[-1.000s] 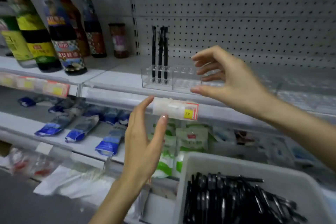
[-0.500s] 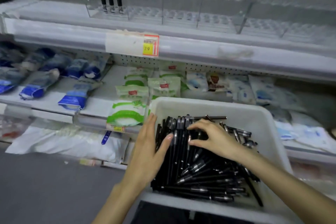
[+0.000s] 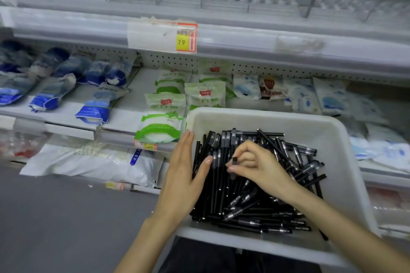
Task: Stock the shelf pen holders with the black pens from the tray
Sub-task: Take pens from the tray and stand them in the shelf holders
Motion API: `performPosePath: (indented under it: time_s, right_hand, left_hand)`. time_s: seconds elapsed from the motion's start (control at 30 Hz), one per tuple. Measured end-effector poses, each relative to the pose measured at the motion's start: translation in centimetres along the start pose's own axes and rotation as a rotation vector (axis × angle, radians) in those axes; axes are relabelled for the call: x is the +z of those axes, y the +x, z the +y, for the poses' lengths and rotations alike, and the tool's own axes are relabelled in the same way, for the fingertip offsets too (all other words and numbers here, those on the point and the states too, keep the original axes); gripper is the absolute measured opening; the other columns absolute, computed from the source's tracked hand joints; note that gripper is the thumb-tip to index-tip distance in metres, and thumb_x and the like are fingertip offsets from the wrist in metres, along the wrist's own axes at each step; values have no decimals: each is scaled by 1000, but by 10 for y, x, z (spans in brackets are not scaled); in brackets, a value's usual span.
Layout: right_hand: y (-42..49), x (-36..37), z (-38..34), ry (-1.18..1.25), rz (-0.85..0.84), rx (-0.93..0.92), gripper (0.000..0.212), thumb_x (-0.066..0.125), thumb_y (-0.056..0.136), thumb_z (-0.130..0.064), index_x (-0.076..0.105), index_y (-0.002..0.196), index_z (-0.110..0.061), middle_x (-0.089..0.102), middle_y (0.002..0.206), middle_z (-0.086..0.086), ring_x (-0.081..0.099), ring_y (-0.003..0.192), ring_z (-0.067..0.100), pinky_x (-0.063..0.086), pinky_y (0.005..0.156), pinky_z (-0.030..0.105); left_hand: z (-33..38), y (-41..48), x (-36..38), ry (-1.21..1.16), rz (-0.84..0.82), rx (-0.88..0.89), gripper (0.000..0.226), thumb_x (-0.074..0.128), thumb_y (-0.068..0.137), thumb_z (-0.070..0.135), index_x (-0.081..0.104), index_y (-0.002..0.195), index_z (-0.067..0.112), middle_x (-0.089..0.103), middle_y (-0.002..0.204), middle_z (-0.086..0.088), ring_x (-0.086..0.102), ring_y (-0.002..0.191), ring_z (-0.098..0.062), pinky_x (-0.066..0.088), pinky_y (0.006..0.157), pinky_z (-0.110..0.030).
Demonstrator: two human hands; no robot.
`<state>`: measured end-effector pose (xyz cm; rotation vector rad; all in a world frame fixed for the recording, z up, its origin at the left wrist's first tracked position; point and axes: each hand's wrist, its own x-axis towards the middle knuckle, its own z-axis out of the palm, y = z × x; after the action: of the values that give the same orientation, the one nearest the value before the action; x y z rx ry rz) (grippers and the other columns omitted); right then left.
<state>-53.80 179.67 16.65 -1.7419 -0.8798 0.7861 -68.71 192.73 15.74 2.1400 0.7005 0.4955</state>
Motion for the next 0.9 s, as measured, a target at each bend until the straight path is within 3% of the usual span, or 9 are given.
performPosePath:
  time_s: [0.1, 0.17, 0.23, 0.3, 0.37, 0.5, 0.7, 0.9]
  right_hand:
    - [-5, 1, -24, 74, 13, -9, 21, 70, 81, -3, 52, 88, -10, 71, 82, 18, 70, 74, 28, 57, 67, 34]
    - [-8, -2, -48, 40, 66, -69, 22, 74, 77, -3, 58, 89, -13, 71, 80, 14, 69, 73, 28, 58, 69, 34]
    - [-13, -7, -82, 24, 142, -170, 22, 78, 72, -5, 65, 86, -16, 71, 78, 5, 69, 70, 19, 56, 70, 25]
    - [-16, -14, -121, 14, 211, -299, 21, 80, 66, -12, 68, 83, -16, 71, 79, -1, 68, 70, 11, 53, 69, 18]
    - [-14, -21, -162, 26, 259, -420, 22, 79, 62, -17, 69, 81, -14, 72, 79, -5, 67, 71, 7, 51, 69, 14]
    - [3, -30, -243, 51, 270, -641, 25, 77, 60, -17, 66, 80, -8, 70, 73, 3, 68, 67, 18, 55, 63, 21]
    - [55, -37, -338, 75, 308, -860, 30, 80, 63, -18, 60, 83, -8, 65, 72, 5, 68, 65, 17, 54, 56, 22]
    - [122, -40, -371, -5, 397, -866, 33, 83, 67, -17, 54, 82, -9, 61, 74, 9, 63, 69, 21, 58, 55, 28]
  left_hand:
    - [6, 0, -5, -61, 35, -3, 69, 39, 91, 57, 21, 151, 27, 21, 157, 14, 14, 140, 9, 11, 112, -7]
    - [16, -2, -13, -83, 107, 40, 61, 42, 95, 54, 28, 148, 28, 31, 152, 17, 27, 137, 3, 23, 114, -22]
    - [32, -2, -28, -102, 238, 119, 50, 45, 97, 49, 40, 142, 30, 42, 142, 24, 44, 128, -6, 40, 104, -36]
    - [50, 1, -47, -156, 400, 204, 40, 44, 94, 45, 48, 133, 34, 49, 132, 28, 49, 121, -1, 47, 95, -33]
    - [67, 14, -71, -235, 551, 258, 36, 44, 92, 43, 50, 126, 38, 54, 126, 24, 52, 118, 0, 44, 95, -23]
    - [94, 58, -130, -274, 746, 291, 35, 45, 93, 39, 51, 127, 31, 56, 126, 12, 53, 113, -2, 42, 90, -18]
    - [106, 129, -189, -153, 754, 252, 43, 47, 99, 35, 45, 137, 15, 47, 134, 5, 45, 125, -14, 38, 105, -37]
    - [95, 174, -203, -37, 577, 245, 60, 47, 93, 44, 37, 144, 15, 43, 144, -2, 40, 129, -13, 28, 102, -21]
